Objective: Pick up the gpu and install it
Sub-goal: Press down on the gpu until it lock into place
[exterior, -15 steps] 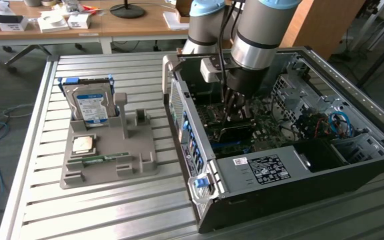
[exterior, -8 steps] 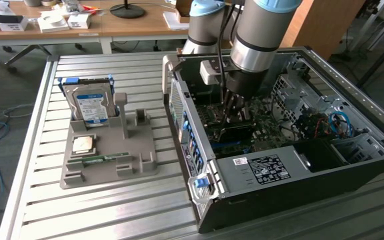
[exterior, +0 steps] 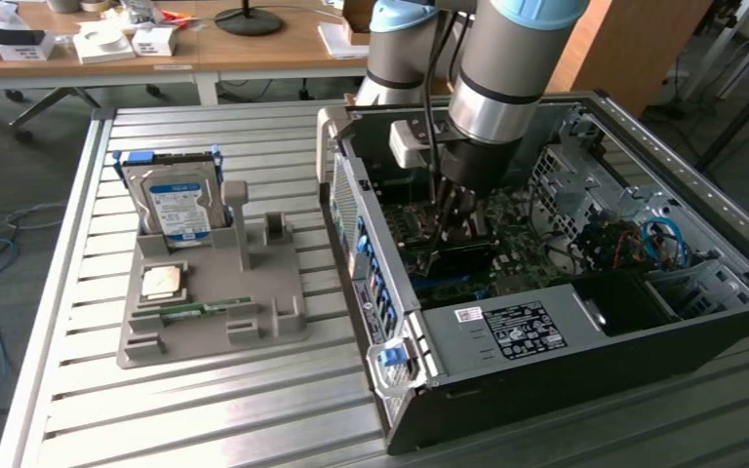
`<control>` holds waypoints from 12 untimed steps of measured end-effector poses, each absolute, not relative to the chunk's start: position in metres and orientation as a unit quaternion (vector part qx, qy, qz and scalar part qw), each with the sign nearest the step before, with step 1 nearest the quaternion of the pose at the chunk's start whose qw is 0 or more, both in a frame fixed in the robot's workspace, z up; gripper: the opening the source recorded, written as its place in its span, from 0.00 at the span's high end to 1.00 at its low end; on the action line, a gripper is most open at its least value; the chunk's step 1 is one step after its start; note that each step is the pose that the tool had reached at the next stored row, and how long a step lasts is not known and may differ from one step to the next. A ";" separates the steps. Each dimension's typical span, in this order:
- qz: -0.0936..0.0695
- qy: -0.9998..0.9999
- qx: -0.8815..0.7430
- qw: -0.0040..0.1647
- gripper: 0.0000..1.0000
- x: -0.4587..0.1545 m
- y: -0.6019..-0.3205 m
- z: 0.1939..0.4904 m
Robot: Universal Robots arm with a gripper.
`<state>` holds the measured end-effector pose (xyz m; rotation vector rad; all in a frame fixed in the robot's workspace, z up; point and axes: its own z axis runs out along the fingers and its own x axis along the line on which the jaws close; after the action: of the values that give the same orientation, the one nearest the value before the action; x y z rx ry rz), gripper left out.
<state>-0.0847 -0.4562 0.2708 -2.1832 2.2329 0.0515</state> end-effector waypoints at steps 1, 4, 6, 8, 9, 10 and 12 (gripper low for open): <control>0.016 0.715 -0.699 0.009 0.89 -0.085 -0.456 0.270; 0.016 0.715 -0.699 0.009 0.89 -0.085 -0.456 0.270; 0.016 0.715 -0.699 0.009 0.89 -0.085 -0.456 0.270; 0.016 0.715 -0.699 0.009 0.89 -0.085 -0.456 0.270; 0.016 0.715 -0.699 0.009 0.89 -0.085 -0.456 0.270; 0.016 0.715 -0.699 0.009 0.89 -0.085 -0.456 0.269; 0.016 0.715 -0.699 0.009 0.89 -0.085 -0.456 0.269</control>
<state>-0.0847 -0.4562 0.2685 -2.1835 2.2332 0.0513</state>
